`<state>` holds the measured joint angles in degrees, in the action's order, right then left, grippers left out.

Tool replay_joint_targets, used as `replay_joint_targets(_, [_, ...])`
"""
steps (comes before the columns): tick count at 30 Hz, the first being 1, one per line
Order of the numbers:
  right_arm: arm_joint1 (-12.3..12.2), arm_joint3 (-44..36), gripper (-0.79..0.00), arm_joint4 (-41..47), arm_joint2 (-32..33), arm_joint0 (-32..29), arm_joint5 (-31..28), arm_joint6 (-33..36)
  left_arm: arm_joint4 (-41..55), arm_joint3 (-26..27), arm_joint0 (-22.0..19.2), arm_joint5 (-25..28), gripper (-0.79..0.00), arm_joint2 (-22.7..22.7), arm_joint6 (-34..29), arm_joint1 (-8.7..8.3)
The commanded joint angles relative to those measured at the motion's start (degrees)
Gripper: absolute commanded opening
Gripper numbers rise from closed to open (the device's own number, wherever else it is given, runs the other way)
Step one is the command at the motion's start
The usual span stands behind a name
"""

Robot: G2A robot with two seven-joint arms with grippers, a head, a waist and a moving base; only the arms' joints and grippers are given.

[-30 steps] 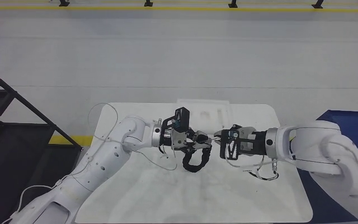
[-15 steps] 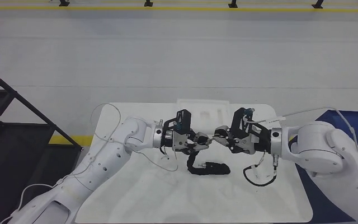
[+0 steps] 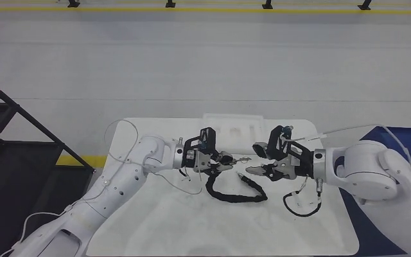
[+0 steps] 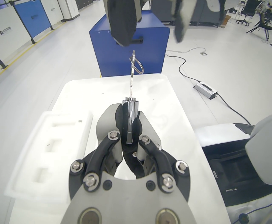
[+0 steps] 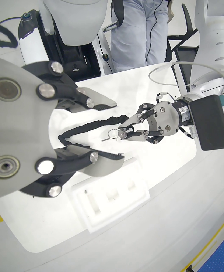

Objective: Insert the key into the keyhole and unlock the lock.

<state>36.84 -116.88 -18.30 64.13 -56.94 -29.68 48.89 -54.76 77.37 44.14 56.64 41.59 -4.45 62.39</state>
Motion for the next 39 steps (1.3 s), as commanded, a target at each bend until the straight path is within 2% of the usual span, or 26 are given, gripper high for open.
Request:
replay_joint_targets(1, [0.04,0.11,0.0,-0.33,0.08,-0.18,-0.25,0.06,-1.21,-0.58,0.4,-0.67,-0.785,0.18,-0.31,-0.02])
replay_joint_targets(8, [0.57,1.21,0.0,-1.82,-0.84,-0.06,-1.0,-0.87,-11.29,-2.05,1.33,-6.23,-0.785,-0.41,-2.69,0.1])
replay_joint_targets(20, [1.86,5.11,0.0,-3.21,-3.17,0.19,-2.11,-4.5,-19.92,-8.75,0.28,-6.3,-0.785,-5.79,-1.58,2.46])
replay_joint_targets(21, [1.95,5.43,0.0,-3.25,-3.28,0.13,-2.24,-4.68,-20.72,-9.36,0.04,-6.38,-0.662,-6.25,-1.61,2.69])
replay_joint_targets(22, [2.03,5.7,0.0,-3.35,-3.4,0.12,-2.39,-4.84,-21.46,-9.93,-0.19,-6.52,-0.459,-6.67,-1.55,2.92])
replay_joint_targets(23, [2.12,5.98,0.0,-3.35,-3.57,0.09,-2.56,-4.97,-21.83,-10.52,-0.36,-6.57,-0.142,-7.01,-1.22,3.16])
replay_joint_targets(24, [2.21,6.21,0.0,-3.44,-3.71,0.15,-2.71,-5.08,-21.76,-11.13,-0.52,-6.37,0.0,-7.27,-0.66,3.41])
replay_joint_targets(32, [3.69,10.51,0.0,-6.16,-6.97,2.66,-9.88,-8.27,-21.56,-15.09,-2.66,-4.92,0.0,-7.48,5.57,4.82])
replay_joint_targets(37, [5.16,16.35,0.0,-8.42,-8.89,5.52,-13.5,-14.05,-19.17,-17.25,-5.63,1.36,0.0,-5.24,9.63,4.69])
replay_joint_targets(39, [5.76,18.53,0.0,-8.8,-9.61,6.92,-15.07,-15.87,-18.76,-17.26,-7.27,1.36,0.0,-4.39,10.01,4.32])
